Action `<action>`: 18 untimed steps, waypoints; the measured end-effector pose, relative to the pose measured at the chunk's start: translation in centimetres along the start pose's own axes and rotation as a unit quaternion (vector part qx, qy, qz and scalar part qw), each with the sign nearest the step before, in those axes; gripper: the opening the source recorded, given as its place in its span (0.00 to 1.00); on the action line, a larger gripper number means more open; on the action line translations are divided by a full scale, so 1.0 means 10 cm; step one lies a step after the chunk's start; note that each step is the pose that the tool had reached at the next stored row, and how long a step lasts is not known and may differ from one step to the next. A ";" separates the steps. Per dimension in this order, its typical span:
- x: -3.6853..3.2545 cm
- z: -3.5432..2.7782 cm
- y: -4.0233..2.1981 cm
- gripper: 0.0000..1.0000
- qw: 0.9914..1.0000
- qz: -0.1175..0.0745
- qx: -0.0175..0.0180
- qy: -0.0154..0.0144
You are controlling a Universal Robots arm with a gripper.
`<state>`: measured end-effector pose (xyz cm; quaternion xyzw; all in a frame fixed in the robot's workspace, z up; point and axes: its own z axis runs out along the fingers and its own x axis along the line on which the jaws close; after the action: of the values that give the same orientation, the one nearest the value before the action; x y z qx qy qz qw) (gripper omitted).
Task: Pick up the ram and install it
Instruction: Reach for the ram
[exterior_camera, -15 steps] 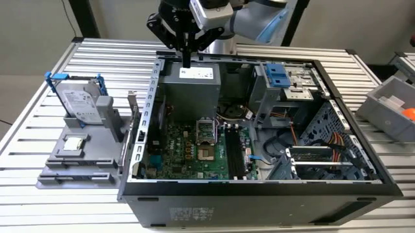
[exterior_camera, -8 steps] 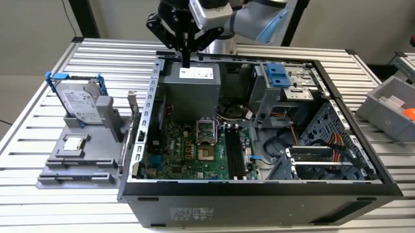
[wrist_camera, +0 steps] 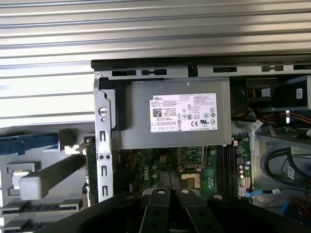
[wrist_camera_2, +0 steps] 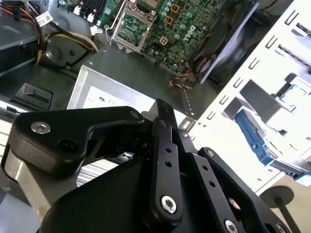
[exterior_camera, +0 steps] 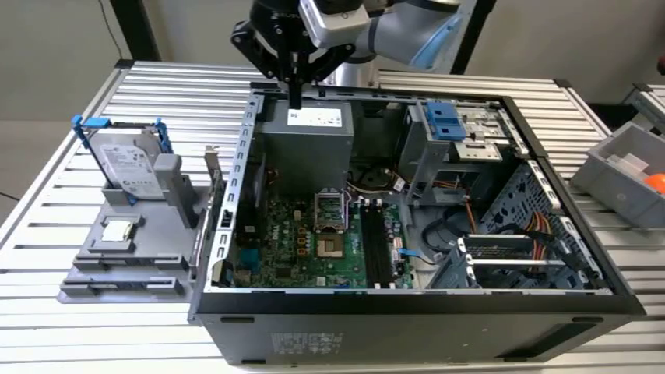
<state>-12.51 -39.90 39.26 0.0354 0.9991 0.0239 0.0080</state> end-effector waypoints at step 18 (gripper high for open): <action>0.111 -0.002 -0.008 0.00 1.000 0.000 0.000 0.000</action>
<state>-13.62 -39.90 39.26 0.0355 0.9991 0.0239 0.0077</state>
